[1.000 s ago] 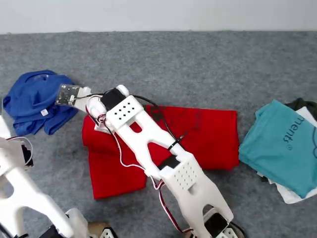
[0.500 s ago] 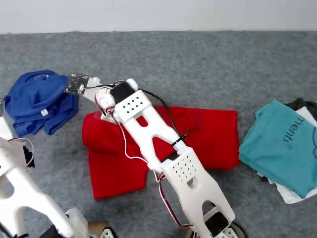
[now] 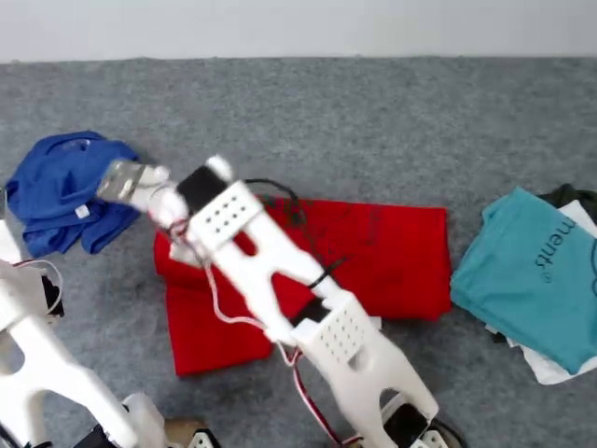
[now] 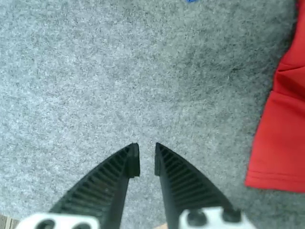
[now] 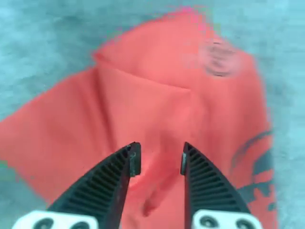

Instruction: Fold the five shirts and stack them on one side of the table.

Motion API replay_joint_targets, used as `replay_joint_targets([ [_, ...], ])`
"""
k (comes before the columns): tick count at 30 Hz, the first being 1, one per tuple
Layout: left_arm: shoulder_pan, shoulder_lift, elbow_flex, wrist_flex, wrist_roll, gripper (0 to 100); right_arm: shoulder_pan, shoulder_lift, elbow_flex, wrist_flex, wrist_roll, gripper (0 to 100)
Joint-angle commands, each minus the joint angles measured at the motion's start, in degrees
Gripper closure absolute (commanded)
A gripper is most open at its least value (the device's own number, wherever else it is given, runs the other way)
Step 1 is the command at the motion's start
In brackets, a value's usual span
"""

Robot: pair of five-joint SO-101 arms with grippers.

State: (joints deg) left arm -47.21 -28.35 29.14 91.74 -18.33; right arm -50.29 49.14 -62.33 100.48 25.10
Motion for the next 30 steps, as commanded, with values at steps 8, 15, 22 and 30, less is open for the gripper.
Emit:
replay_joint_targets([
  [8, 0.5, -0.9, -0.2, -0.7, 0.4, 93, 0.6, -8.8, 16.6, 1.9, -3.0, 85.2],
  [15, 0.5, -0.9, -0.2, -0.7, 0.4, 93, 5.5, -7.3, 16.8, 0.9, -1.8, 85.2],
  [22, 0.5, -0.9, -0.2, -0.7, 0.4, 93, 8.6, 0.0, 16.4, -3.2, 0.8, 85.2],
  [30, 0.5, -0.9, -0.2, -0.7, 0.4, 93, 7.4, -8.6, 16.4, 0.8, 0.4, 85.2],
])
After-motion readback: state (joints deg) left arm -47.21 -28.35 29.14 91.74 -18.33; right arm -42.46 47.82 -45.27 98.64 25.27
